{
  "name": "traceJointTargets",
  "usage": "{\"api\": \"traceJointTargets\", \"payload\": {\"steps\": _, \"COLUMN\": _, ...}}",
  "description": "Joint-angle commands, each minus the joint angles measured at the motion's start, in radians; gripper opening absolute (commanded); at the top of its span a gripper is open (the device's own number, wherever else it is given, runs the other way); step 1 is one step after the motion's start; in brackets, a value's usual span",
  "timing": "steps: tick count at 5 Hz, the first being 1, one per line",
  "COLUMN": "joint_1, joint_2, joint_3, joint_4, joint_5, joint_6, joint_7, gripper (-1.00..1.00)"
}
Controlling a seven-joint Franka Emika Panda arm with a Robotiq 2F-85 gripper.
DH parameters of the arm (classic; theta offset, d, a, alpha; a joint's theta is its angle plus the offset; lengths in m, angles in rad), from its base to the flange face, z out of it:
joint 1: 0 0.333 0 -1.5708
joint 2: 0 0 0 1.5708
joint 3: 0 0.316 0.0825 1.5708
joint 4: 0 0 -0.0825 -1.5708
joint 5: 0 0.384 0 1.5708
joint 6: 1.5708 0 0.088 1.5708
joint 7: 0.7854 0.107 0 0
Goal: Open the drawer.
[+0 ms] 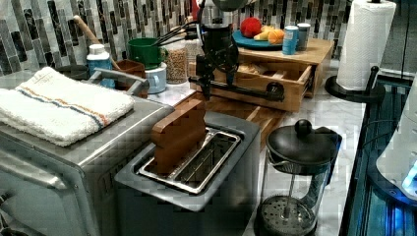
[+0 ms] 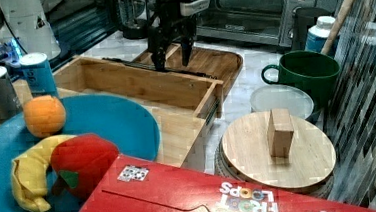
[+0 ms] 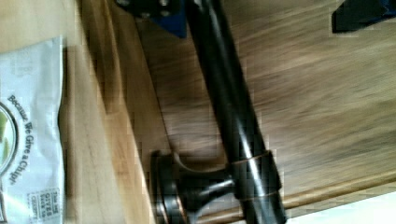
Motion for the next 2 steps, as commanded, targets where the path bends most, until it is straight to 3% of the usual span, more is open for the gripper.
{"api": "traceJointTargets", "payload": {"steps": 1, "joint_1": 0.108, "joint_2": 0.006, "joint_3": 0.124, "joint_4": -0.023, "joint_5": 0.005, "joint_6": 0.039, "joint_7": 0.141, "gripper": 1.0}}
{"api": "traceJointTargets", "payload": {"steps": 2, "joint_1": 0.091, "joint_2": 0.008, "joint_3": 0.157, "joint_4": -0.004, "joint_5": 0.028, "joint_6": 0.01, "joint_7": 0.151, "gripper": 1.0}}
